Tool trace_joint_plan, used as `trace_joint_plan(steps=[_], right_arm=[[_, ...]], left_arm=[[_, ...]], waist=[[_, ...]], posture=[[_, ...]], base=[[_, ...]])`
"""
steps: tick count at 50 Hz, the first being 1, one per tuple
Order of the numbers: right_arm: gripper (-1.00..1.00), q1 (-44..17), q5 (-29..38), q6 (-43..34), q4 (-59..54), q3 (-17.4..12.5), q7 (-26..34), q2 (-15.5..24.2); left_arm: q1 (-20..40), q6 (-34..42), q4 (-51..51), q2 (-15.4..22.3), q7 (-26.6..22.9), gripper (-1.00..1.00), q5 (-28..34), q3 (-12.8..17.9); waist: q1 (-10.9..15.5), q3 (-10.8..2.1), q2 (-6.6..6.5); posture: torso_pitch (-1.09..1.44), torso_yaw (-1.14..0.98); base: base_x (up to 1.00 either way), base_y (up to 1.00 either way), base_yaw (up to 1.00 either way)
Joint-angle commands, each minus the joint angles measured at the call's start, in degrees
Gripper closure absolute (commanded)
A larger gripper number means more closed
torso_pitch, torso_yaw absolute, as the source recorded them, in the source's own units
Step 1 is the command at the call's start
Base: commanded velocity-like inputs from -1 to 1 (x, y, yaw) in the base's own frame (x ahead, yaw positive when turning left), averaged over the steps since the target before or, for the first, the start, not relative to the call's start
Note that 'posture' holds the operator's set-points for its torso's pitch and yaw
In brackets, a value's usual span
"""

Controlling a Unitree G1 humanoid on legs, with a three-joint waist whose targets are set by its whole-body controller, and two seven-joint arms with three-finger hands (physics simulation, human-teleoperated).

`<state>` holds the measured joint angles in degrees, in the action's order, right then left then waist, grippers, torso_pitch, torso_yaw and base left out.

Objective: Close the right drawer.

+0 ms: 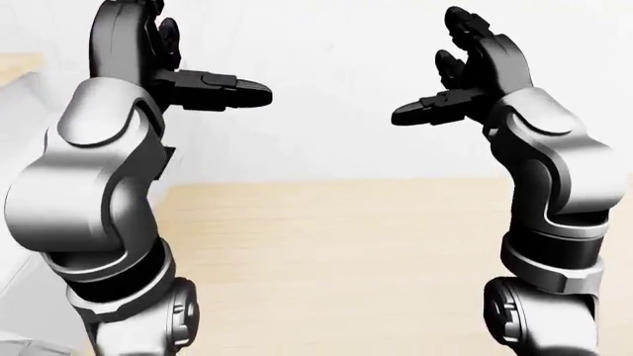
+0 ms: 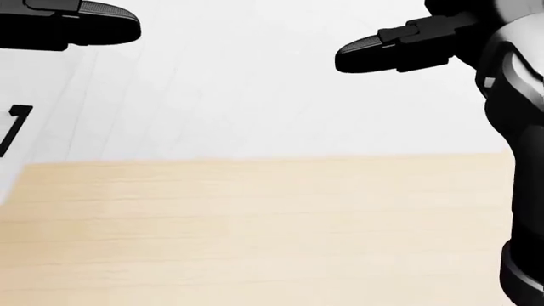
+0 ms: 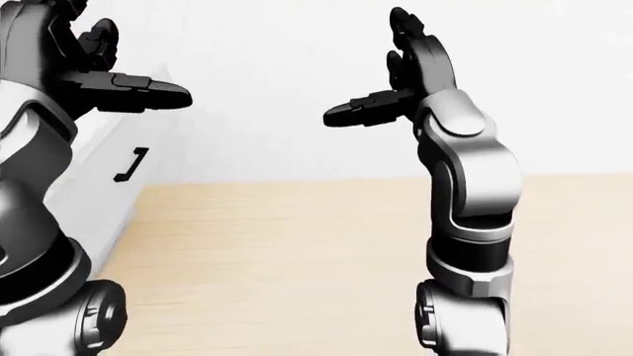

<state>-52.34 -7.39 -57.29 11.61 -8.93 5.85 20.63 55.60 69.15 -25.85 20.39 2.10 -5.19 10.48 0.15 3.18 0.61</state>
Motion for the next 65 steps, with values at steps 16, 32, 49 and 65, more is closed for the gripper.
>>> trace_joint_plan(steps=[16,32,49,65], right_arm=[[-1.00,-2.46,2.32,1.07,1.55,-1.16,0.42,0.55],[-1.00,-2.72,2.31,0.19,2.40,-1.20,0.60,0.60],[-1.00,-2.11,1.63,1.84,1.90,-1.66,0.53,0.98],[-1.00,-4.61,1.19,0.20,1.46,-1.45,0.47,1.51]], left_arm=[[2.40,-1.11,-0.83,0.63,0.59,-1.00,-0.18,0.33],[3.78,0.34,-1.18,1.64,0.80,-1.00,-0.83,0.87],[5.88,3.47,-1.64,3.89,0.66,-1.00,-2.03,2.06],[7.57,5.92,-1.72,5.30,0.55,-1.00,-2.24,2.15]], waist=[[-0.27,-2.38,-0.37],[-0.97,-1.89,0.92],[-0.74,-0.61,1.09],[0.04,-1.35,-0.17]], posture=[[0.00,0.00],[0.00,0.00],[0.00,0.00],[0.00,0.00]], base=[[0.00,0.22,0.00],[0.00,0.34,0.00],[0.00,0.13,0.00],[0.00,0.00,0.00]])
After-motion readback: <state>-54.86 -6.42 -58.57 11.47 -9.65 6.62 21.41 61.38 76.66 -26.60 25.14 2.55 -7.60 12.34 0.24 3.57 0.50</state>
